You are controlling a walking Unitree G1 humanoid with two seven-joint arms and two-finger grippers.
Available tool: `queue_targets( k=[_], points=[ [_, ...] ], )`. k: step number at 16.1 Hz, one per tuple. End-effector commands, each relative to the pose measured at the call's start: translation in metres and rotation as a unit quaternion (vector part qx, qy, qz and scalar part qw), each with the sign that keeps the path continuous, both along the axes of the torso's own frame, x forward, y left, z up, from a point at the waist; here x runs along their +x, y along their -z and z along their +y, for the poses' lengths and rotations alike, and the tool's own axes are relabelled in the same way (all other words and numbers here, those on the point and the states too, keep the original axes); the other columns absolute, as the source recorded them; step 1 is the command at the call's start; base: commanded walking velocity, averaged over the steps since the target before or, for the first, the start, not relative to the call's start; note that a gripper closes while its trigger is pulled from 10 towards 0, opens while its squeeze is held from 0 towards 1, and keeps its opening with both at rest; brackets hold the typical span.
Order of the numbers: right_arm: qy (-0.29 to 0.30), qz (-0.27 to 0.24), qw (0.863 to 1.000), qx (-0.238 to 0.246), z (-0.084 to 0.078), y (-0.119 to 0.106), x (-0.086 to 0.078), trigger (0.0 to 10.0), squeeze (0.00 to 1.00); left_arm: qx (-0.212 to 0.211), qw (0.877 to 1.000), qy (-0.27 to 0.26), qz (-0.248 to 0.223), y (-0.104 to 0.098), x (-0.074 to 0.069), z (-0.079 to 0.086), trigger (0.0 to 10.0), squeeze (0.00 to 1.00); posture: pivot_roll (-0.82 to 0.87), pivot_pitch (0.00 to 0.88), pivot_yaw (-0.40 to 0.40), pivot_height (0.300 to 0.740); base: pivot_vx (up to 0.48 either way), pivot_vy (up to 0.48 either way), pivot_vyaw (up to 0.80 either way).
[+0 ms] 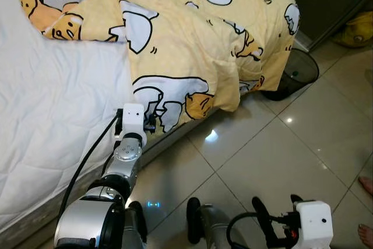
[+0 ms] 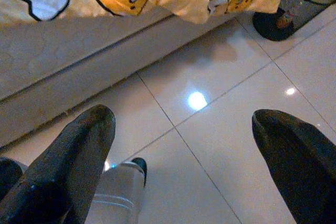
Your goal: Clean up the room
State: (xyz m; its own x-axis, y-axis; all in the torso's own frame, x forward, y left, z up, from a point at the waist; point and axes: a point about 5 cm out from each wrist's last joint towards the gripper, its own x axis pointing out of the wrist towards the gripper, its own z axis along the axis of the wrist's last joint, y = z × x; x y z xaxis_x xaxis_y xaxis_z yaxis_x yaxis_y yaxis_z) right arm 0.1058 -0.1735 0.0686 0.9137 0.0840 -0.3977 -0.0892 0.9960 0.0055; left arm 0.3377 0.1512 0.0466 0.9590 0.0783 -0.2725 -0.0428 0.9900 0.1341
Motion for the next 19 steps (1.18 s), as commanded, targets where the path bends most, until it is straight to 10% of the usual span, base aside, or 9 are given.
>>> queue_targets(
  k=[1, 19],
  points=[
    [0.004, 0.015, 1.000, -0.008, -0.005, 0.001, -0.006, 10.0, 0.00, -0.007, 0.998, 0.005, 0.065, 0.023, -0.015, -0.007, 0.0, 0.00, -0.23, 0.331, -0.139, 0.740, 0.000, 0.000, 0.00],
    [0.008, -0.017, 1.000, -0.002, 0.000, 0.017, 0.039, 10.0, 0.00, -0.013, 0.990, 0.090, 0.110, 0.024, -0.013, -0.039, 0.0, 0.00, -0.16, 0.228, -0.091, 0.740, 0.000, 0.000, 0.00]
  ],
)
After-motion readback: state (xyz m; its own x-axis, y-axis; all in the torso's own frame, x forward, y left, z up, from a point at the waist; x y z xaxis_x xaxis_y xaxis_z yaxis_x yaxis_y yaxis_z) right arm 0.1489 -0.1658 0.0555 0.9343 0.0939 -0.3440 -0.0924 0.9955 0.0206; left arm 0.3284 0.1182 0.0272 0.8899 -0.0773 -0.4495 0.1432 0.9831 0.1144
